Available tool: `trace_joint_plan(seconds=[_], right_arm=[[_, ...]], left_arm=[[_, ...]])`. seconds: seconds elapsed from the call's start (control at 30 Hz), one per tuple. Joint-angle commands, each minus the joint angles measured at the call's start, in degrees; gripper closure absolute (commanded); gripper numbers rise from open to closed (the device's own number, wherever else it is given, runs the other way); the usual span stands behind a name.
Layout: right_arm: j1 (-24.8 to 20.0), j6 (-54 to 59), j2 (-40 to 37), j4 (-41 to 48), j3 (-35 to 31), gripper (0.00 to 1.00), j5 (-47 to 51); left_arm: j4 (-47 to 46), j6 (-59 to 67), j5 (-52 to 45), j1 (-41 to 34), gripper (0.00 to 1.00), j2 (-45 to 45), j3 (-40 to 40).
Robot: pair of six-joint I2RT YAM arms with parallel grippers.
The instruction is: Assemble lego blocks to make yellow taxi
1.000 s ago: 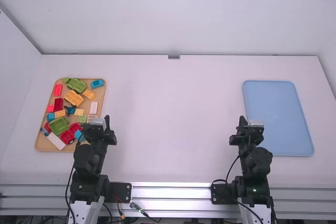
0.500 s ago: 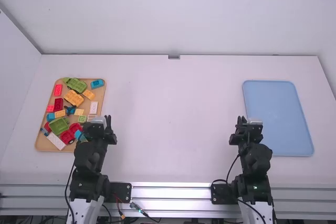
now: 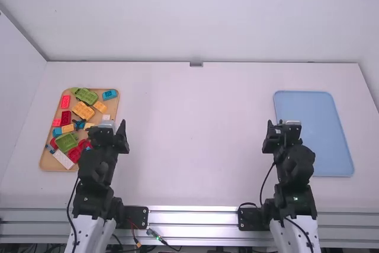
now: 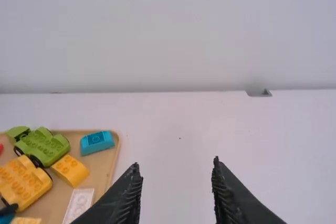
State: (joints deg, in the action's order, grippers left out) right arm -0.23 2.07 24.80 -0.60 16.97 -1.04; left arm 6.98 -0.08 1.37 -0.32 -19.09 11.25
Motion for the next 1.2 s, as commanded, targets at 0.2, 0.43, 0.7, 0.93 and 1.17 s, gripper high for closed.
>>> trace_joint_plan(seconds=[0.2,0.43,0.7,0.93,1.17], right_arm=[[-1.3,1.4,13.4,-1.7,11.2,0.49,-0.6],[-1.7,2.2,24.0,-2.1,18.7,0.35,-1.1],[-1.1,3.0,33.8,-2.5,25.9,0.22,-1.5],[0.0,3.6,41.7,-2.7,31.6,0.11,-1.6],[-0.1,4.0,46.7,-3.1,35.3,0.04,-1.8]], left_arm=[[5.2,-0.1,1.6,-0.8,0.49,-12.0,7.8],[10.4,-0.1,2.3,-1.0,0.35,-22.1,12.9],[16.1,-1.7,3.3,-0.6,0.22,-31.0,17.9],[11.1,-8.7,6.2,4.2,0.11,-37.9,25.7],[-1.5,-14.0,6.8,11.7,0.04,-47.5,38.3]])
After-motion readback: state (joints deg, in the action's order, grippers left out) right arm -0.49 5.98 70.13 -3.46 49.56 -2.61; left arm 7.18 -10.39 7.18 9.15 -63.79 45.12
